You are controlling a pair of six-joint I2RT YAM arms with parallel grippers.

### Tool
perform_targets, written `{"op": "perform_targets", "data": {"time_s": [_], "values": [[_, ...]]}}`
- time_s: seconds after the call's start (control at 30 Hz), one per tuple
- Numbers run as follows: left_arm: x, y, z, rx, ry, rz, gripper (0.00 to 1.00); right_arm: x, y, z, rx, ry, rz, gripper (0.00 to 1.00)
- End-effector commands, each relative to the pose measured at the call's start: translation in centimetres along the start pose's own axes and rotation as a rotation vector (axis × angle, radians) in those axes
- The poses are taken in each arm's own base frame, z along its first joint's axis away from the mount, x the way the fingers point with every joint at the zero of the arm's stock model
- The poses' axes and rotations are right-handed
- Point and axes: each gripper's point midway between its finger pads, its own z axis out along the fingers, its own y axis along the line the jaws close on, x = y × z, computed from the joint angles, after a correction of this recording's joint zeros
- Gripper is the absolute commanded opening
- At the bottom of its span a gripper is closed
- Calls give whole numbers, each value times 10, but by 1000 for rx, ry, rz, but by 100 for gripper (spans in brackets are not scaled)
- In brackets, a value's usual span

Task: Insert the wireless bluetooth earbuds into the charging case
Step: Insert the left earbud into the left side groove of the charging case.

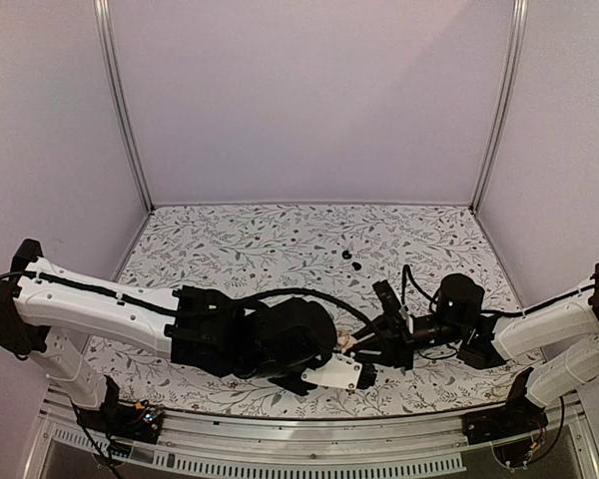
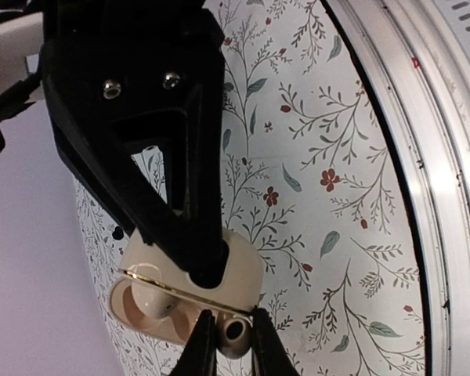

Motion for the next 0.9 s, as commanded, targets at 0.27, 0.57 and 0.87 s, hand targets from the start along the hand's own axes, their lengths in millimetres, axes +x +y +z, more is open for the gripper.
{"op": "perform_targets", "data": {"time_s": [0.27, 0.57, 0.87], "values": [[1, 8, -7, -46, 4, -7, 30, -25, 20, 0, -78, -88, -103, 0], [-7, 25, -26, -87, -46, -23, 36, -17, 18, 2, -87, -80, -88, 0], [-13, 21, -40, -30, -82, -12, 36, -16, 16, 2, -79, -83, -80, 0]]}}
